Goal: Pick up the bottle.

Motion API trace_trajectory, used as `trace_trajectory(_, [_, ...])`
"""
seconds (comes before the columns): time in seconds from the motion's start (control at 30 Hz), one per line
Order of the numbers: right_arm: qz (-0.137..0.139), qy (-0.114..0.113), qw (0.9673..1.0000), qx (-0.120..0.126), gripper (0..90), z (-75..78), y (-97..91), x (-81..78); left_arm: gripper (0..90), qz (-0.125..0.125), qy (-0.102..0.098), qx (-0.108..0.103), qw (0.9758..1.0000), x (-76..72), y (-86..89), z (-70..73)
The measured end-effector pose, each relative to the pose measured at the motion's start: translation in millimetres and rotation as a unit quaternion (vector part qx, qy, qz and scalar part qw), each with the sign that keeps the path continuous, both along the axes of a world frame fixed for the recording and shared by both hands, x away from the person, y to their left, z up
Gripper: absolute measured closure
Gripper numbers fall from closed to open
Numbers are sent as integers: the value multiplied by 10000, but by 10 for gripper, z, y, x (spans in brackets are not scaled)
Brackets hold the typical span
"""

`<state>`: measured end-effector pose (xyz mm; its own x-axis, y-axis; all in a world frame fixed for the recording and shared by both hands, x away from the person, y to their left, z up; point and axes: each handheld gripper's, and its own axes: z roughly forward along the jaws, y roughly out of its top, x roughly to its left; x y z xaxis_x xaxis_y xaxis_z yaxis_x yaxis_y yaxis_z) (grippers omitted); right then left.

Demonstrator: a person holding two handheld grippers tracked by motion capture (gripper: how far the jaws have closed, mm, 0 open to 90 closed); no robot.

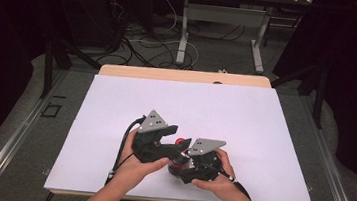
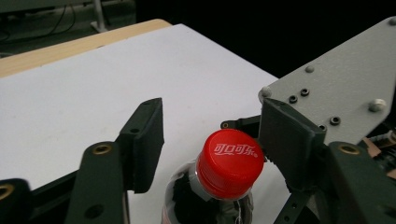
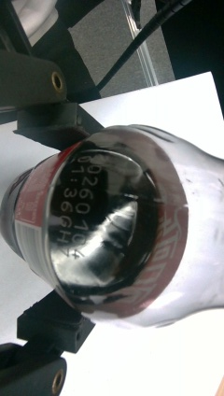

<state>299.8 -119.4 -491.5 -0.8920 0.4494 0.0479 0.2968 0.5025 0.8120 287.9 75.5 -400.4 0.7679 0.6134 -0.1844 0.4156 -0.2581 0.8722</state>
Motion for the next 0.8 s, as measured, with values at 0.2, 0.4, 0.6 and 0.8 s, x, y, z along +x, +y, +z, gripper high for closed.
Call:
trace_trajectory(0.2, [45, 25, 10000, 3, 286, -9, 3, 0, 345, -509, 122, -182, 9985, 53, 160, 41])
trace_trajectory(0.4, [174, 6, 9998, 45, 286, -16, 15, -3, 426, -719, 71, -9, 9974, 94, 232, 33])
trace_trajectory(0.6, [356, 50, 9993, 61, 286, -14, 25, -22, 437, -1500, 377, -57, 9880, 152, 249, 0])
trace_trajectory(0.8, [500, 32, 9987, 111, 286, -19, 36, -32, 482, -1961, 392, 9, 9798, 193, 222, -28])
